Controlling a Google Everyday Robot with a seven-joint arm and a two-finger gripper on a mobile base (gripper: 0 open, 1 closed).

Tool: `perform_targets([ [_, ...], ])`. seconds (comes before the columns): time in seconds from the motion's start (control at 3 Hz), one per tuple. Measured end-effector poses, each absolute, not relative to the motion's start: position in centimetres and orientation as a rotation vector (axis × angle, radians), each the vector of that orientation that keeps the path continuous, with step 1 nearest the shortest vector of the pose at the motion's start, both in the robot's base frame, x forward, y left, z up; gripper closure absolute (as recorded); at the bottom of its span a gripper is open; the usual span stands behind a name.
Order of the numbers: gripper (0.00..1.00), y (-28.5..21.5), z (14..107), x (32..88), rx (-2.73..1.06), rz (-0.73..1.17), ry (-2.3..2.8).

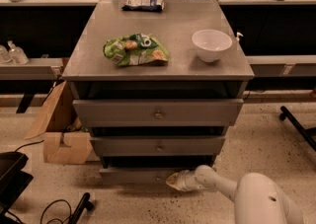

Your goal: Close bottom drawer

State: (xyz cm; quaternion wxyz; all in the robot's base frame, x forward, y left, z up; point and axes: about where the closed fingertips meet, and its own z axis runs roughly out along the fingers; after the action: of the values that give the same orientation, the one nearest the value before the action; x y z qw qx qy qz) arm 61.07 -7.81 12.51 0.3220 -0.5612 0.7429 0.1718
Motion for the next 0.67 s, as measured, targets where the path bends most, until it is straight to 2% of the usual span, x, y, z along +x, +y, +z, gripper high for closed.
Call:
perform_targets([
  [0.33, 0.98, -8.21, 12.36, 62.03, -1.455, 0.439, 1.957],
  [0.67, 0.75, -8.20, 12.35, 62.03, -1.455, 0.439, 1.957],
])
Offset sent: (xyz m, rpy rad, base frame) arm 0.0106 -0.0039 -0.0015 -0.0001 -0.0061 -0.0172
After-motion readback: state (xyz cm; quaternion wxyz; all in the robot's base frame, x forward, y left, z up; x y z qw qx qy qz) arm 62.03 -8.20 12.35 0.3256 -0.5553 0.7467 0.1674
